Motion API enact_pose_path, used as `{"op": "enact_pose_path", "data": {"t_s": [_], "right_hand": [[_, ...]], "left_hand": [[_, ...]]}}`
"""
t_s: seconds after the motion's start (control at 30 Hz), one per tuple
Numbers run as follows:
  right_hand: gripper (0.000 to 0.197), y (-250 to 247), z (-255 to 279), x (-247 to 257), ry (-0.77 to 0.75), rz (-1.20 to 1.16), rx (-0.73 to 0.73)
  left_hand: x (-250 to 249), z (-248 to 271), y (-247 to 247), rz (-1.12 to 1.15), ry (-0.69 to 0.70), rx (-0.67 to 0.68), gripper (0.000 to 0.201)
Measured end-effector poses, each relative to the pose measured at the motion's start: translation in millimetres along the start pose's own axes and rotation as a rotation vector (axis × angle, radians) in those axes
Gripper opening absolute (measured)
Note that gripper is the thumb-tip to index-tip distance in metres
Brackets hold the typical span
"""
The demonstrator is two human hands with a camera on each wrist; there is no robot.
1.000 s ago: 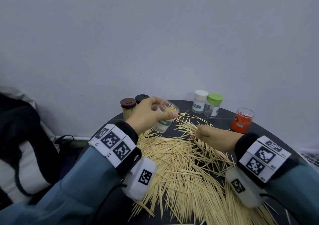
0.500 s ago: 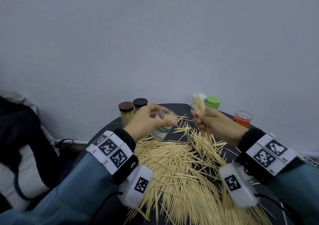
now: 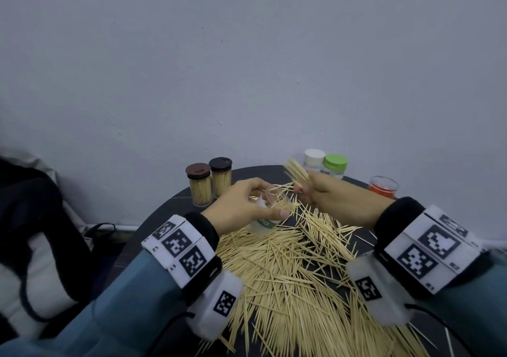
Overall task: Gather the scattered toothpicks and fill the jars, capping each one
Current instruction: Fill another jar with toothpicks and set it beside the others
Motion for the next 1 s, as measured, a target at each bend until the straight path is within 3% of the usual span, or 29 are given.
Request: {"op": "enact_pose_path", "data": {"t_s": [0.17, 0.33, 0.4, 0.73, 1.0], "right_hand": [[0.028, -17.1, 1.4, -2.4, 0.034, -0.494, -0.086], [0.026, -37.1, -0.1, -0.5, -0.096, -1.103, -0.296], [0.025, -38.0, 1.6, 3.8, -0.149, -1.244, -0.349], [0.023, -2.5, 10.0, 9.1, -0.17, -1.049, -0.421], [0.022, 15.8, 9.4, 7.6, -0.147, -1.122, -0.401]], "left_hand": [[2.2, 0.9, -1.9, 0.038, -0.021, -0.016, 0.049], [-0.9, 3.1, 17.1, 0.084, -0.018, 0.087, 0.046], [-4.6, 5.1, 26.0, 0.115, -0.01, 0.141, 0.046], [-14.1, 6.1, 21.4, 0.342, 0.014, 0.093, 0.038], [-13.1, 5.4, 14.3, 0.332, 0.034, 0.051, 0.063]]}}
Point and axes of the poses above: each hand's wrist, its own z-axis away from the middle knuckle, its own y-axis out of the palm, x = y × z, the point moved 10 cm from there along -z, towards the middle knuckle, and after that the axes turned 1 degree about z, right-handed, at the moved point
